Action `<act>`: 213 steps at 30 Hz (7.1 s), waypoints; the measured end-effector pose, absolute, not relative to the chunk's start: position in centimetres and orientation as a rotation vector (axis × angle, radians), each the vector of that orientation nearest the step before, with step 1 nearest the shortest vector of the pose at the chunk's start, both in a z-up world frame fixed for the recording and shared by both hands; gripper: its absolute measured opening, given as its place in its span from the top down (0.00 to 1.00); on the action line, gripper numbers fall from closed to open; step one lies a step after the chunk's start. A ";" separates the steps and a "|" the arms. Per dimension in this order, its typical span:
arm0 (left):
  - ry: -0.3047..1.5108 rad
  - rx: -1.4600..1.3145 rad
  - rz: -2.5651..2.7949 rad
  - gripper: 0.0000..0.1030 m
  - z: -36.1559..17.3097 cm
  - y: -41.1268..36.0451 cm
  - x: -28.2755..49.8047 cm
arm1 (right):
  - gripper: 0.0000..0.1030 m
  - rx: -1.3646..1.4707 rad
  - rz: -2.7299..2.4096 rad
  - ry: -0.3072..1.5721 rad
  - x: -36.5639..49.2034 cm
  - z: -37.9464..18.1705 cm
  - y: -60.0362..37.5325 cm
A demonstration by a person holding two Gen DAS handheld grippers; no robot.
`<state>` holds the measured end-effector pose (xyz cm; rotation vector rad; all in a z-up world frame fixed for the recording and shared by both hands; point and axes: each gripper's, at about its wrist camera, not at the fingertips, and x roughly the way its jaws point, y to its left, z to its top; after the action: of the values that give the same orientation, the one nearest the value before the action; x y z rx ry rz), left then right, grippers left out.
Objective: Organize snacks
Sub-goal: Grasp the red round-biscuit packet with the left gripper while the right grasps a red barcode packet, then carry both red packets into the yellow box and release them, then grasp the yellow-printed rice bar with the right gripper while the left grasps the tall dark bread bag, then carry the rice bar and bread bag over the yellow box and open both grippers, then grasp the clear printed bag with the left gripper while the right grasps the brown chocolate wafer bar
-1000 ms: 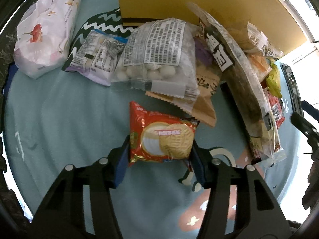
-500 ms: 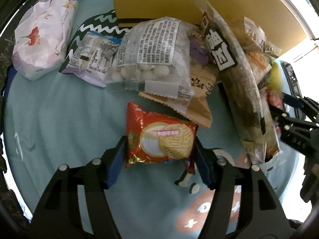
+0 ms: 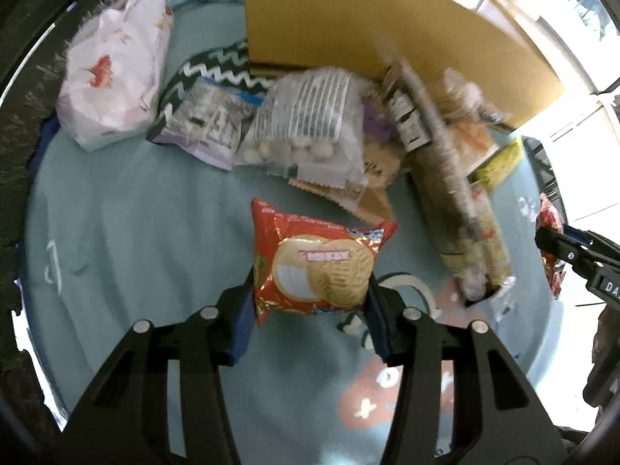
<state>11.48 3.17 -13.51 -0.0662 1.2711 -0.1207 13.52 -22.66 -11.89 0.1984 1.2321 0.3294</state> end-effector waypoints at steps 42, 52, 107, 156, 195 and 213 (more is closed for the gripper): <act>1.109 -0.064 -0.124 0.05 -2.9 -2.2 26.0 | 0.32 0.355 0.203 0.995 23.9 -4.2 -25.3; 1.192 -0.068 -0.120 0.05 -5.5 -1.3 20.0 | 0.28 0.314 0.205 0.998 18.7 -4.9 -24.8; 1.422 -0.042 -0.060 0.73 -13.7 -4.6 18.9 | 0.71 0.167 0.408 1.256 11.4 -14.0 -20.5; 1.129 -0.063 -0.268 0.74 0.1 -1.8 15.9 | 0.71 0.120 0.448 0.957 16.3 0.8 -22.2; 1.283 -0.154 -0.002 0.04 -8.8 4.1 18.4 | 0.36 0.265 0.228 1.081 16.0 -6.3 -24.5; 1.397 -0.166 0.007 0.44 -16.0 3.0 23.4 | 0.29 0.286 0.267 1.148 14.9 -9.2 -23.1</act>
<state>23.40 3.02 -15.96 -0.1665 1.3968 0.0072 14.90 -23.15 -9.15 0.2863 1.1480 0.2671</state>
